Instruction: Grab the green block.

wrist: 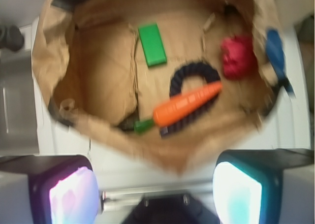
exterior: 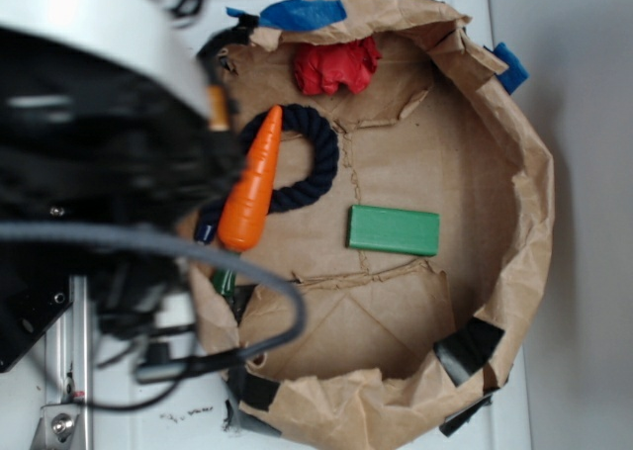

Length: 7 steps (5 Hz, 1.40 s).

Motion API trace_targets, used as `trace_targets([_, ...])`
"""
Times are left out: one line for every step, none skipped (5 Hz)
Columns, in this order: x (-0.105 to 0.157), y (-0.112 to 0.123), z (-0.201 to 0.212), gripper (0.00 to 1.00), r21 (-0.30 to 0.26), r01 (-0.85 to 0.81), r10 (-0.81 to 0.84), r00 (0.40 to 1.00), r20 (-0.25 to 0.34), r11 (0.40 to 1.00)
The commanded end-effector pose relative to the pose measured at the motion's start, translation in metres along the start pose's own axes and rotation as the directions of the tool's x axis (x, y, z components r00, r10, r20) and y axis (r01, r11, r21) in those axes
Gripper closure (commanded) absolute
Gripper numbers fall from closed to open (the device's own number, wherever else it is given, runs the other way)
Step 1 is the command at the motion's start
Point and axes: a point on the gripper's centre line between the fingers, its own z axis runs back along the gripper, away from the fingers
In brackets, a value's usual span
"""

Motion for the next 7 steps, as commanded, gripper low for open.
trace_targets([0.048,0.006,-0.033,0.0,-0.015,-0.015,0.016,0.996,0.083,1.0])
trace_targets([0.051,0.018,-0.065,0.0,-0.015,0.007,-0.005,0.997,0.078,1.0])
trace_targets([0.057,0.032,-0.089,0.0,-0.052,0.006,-0.002,0.997,0.076,0.999])
trace_targets([0.055,0.023,-0.108,0.0,-0.035,0.011,-0.009,0.998,0.068,0.999])
trace_targets([0.066,0.016,-0.133,0.0,-0.045,0.014,-0.012,0.999,0.037,0.999])
trace_targets([0.08,0.011,-0.15,0.0,-0.057,0.016,-0.015,1.0,0.018,0.998])
trace_targets([0.089,0.012,-0.161,0.0,-0.049,0.022,-0.022,1.0,0.008,0.999])
